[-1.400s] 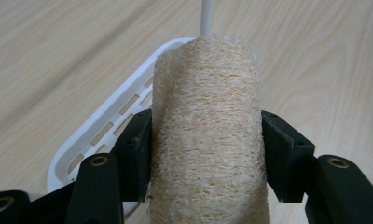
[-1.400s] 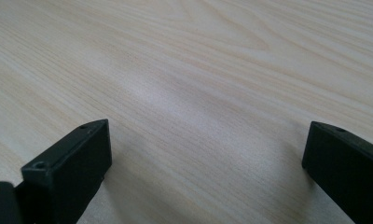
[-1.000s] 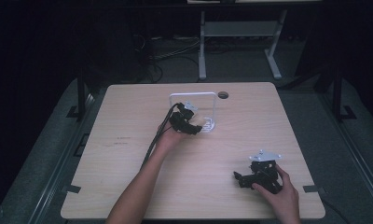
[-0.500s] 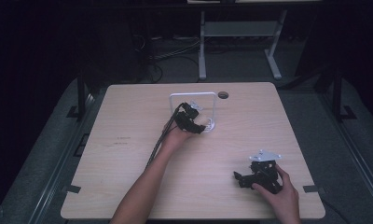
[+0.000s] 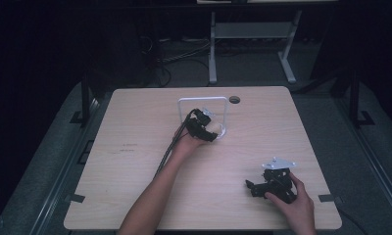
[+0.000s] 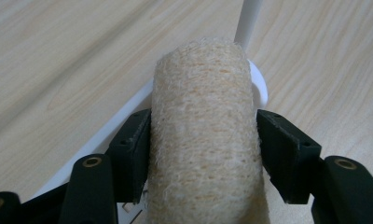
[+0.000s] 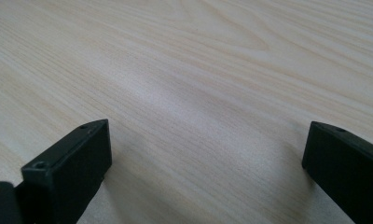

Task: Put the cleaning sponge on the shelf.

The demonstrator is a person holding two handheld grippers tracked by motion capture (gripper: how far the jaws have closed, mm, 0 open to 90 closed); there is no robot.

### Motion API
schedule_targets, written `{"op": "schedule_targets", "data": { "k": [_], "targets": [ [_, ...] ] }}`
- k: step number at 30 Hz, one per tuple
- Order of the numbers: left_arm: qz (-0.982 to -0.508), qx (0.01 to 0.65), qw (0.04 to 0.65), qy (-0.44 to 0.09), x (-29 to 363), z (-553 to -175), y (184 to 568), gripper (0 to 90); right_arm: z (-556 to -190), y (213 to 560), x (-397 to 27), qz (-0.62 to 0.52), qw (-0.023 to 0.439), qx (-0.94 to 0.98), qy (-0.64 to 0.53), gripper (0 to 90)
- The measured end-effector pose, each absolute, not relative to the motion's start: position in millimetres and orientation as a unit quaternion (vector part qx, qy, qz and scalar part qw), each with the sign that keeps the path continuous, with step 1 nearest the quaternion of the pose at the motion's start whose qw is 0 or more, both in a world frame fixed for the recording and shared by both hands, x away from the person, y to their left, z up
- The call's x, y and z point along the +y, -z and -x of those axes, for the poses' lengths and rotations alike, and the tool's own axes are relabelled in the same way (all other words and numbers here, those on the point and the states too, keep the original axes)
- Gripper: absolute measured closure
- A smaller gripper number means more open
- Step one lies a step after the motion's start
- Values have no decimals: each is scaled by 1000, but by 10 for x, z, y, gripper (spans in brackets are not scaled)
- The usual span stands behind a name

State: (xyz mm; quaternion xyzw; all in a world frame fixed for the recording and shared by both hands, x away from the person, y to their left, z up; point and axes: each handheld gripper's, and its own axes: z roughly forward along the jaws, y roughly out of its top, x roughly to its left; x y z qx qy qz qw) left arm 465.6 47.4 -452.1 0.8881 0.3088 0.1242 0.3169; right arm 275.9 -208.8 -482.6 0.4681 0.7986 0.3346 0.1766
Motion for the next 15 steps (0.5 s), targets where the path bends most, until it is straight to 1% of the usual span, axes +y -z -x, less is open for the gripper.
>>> {"op": "schedule_targets", "data": {
  "k": [4, 9, 13, 15],
  "targets": [
    [-887, 308, 320, -128, 484, -4642, 4479, 353, -2759, 4826, -2088, -468, 177, 799, -335, 9],
    [-879, 314, 333, -135, 533, -4583, 4374, 351, -2759, 4826, -2089, -468, 177, 799, -334, 9],
    [-879, 310, 334, -140, 619, -4529, 4254, 369, -2760, 4827, -2089, -468, 177, 799, -334, 9],
    [-877, 307, 341, -143, 662, -4489, 4195, 402, -2759, 4827, -2088, -468, 177, 799, -335, 9]
  ]
}}
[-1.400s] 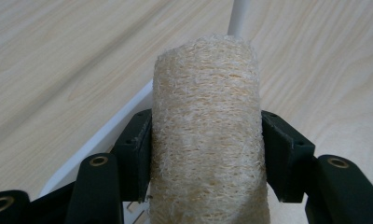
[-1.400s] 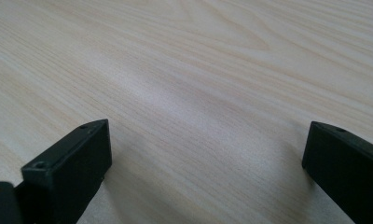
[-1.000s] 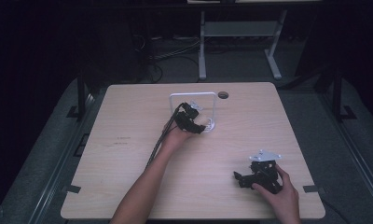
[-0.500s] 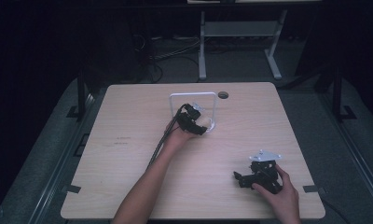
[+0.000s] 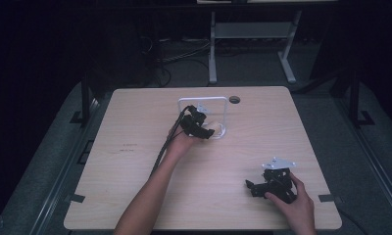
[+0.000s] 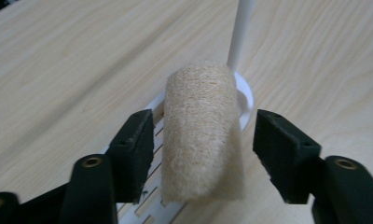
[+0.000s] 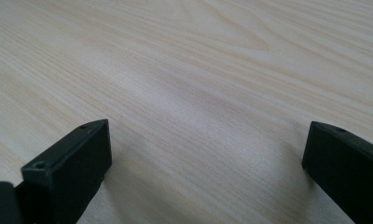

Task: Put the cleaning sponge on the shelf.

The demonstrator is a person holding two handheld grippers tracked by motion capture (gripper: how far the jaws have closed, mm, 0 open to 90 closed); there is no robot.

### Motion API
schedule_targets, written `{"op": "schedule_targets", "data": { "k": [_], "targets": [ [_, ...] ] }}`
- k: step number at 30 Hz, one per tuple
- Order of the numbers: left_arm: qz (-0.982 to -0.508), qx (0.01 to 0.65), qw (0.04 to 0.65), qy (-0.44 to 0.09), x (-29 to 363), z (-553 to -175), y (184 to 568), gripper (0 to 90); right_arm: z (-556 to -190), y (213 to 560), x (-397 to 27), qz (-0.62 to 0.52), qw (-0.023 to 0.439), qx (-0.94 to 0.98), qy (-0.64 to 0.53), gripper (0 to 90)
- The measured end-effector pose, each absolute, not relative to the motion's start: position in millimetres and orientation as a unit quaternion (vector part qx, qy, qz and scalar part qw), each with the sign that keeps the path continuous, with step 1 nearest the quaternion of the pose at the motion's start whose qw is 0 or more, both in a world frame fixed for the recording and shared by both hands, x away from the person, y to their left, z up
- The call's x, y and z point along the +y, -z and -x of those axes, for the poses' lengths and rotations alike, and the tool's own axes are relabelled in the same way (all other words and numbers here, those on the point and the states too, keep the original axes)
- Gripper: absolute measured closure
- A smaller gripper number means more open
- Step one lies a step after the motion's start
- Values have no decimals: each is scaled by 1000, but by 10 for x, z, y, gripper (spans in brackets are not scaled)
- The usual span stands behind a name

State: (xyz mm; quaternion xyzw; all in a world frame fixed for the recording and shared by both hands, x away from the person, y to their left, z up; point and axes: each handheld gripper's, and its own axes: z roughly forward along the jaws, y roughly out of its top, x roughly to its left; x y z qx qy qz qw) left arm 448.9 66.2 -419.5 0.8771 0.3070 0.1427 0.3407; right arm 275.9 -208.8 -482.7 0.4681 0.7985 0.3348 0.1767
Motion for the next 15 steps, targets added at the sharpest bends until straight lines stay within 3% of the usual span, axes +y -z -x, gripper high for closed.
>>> {"op": "schedule_targets", "data": {
  "k": [7, 15],
  "targets": [
    [-878, 306, 348, -119, 752, -4351, 4110, 520, -2759, 4826, -2088, -468, 177, 799, -334, 9],
    [-879, 297, 360, -94, 796, -4166, 4119, 735, -2760, 4827, -2089, -468, 177, 799, -334, 9]
  ]
}}
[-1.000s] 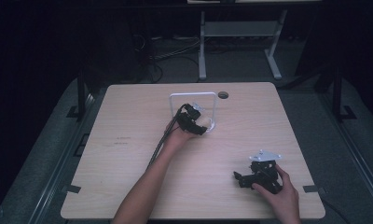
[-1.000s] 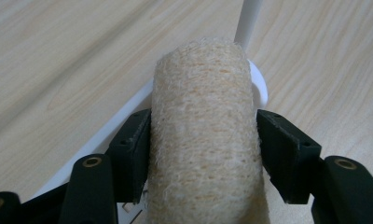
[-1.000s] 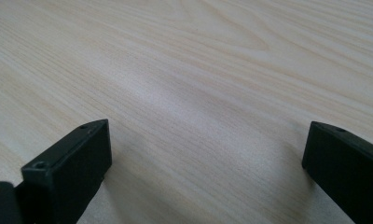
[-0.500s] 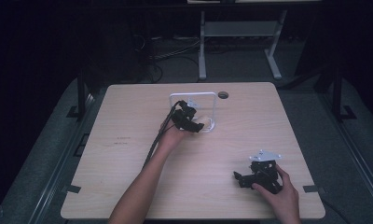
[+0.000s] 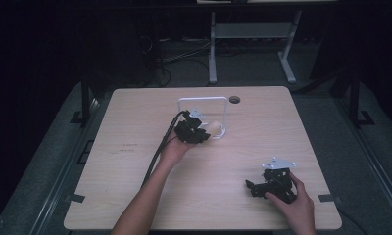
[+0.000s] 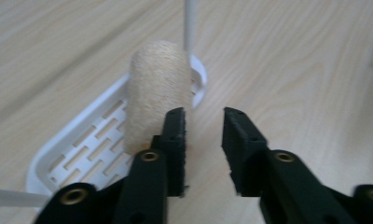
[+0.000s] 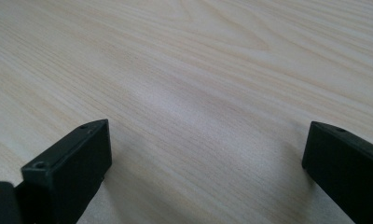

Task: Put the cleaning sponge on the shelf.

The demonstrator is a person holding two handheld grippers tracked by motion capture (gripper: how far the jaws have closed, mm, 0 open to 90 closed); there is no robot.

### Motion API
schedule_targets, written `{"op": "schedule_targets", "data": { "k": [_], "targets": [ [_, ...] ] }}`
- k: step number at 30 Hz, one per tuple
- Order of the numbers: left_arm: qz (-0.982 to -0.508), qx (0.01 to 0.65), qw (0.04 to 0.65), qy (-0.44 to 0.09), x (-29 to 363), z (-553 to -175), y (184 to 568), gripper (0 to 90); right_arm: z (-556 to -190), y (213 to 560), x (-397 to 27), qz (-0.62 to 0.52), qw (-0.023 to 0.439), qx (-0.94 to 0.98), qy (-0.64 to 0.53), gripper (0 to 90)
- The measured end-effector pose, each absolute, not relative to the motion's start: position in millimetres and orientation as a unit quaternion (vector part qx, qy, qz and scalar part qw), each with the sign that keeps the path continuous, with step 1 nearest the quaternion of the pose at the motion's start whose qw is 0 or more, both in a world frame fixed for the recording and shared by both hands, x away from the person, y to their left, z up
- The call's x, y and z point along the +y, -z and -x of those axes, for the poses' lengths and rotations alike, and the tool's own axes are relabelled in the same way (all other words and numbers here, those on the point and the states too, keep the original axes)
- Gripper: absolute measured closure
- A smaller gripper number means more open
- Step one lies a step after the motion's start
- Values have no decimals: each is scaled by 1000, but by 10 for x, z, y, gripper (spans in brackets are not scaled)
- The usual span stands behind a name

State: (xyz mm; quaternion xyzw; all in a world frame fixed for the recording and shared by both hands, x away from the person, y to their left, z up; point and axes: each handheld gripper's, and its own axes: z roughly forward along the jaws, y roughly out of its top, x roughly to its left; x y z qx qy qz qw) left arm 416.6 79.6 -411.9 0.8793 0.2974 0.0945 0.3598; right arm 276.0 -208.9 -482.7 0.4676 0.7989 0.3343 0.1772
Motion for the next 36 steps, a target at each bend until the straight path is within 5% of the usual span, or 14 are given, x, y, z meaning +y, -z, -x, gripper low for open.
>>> {"op": "schedule_targets", "data": {
  "k": [5, 36],
  "targets": [
    [-880, 289, 368, -80, 789, -4064, 4175, 898, -2760, 4827, -2090, -467, 178, 799, -334, 9],
    [-865, 328, 366, -98, 855, -4209, 4623, 885, -2761, 4827, -2090, -467, 178, 799, -334, 9]
  ]
}}
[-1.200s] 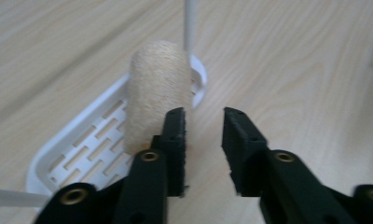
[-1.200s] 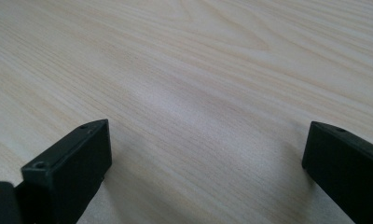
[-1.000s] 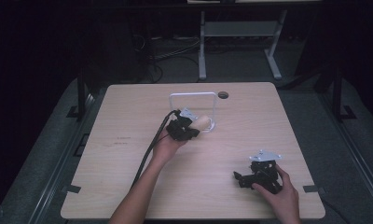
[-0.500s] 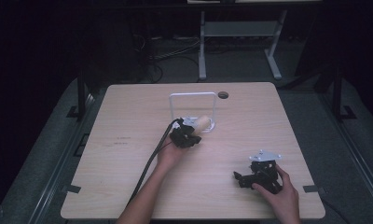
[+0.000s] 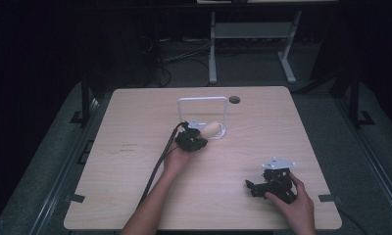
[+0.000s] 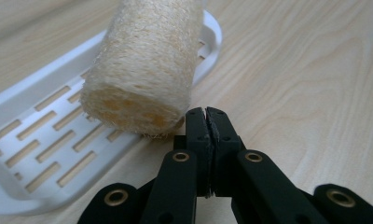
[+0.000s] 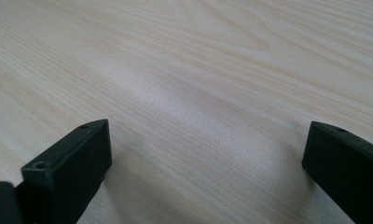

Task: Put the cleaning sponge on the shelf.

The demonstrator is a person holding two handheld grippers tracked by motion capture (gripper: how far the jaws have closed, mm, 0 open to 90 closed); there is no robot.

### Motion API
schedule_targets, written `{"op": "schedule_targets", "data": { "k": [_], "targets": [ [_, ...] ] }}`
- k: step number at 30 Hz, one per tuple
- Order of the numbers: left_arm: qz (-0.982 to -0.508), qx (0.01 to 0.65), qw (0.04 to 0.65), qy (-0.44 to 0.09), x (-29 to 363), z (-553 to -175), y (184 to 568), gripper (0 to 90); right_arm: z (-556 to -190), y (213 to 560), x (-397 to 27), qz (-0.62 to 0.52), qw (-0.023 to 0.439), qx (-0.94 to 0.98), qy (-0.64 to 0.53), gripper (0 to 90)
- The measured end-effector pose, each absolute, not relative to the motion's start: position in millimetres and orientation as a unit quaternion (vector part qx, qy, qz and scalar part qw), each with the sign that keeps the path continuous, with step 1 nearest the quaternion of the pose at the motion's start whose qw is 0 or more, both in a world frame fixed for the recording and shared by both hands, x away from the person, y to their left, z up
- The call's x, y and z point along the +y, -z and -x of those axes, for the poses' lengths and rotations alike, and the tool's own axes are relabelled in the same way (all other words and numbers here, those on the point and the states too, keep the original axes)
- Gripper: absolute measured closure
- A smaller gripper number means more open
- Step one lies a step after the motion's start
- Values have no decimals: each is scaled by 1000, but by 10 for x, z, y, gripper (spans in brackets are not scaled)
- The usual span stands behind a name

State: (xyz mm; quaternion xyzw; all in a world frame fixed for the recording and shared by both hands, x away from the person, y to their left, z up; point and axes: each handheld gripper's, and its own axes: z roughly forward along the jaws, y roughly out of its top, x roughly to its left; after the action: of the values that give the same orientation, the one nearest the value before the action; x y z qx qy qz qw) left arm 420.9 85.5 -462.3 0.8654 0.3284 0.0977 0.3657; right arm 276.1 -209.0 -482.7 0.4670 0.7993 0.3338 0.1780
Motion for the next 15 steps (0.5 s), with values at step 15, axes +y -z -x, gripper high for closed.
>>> {"op": "schedule_targets", "data": {
  "k": [15],
  "targets": [
    [-863, 343, 349, -126, 951, -4284, 4597, 886, -2761, 4827, -2090, -467, 178, 799, -334, 9]
  ]
}}
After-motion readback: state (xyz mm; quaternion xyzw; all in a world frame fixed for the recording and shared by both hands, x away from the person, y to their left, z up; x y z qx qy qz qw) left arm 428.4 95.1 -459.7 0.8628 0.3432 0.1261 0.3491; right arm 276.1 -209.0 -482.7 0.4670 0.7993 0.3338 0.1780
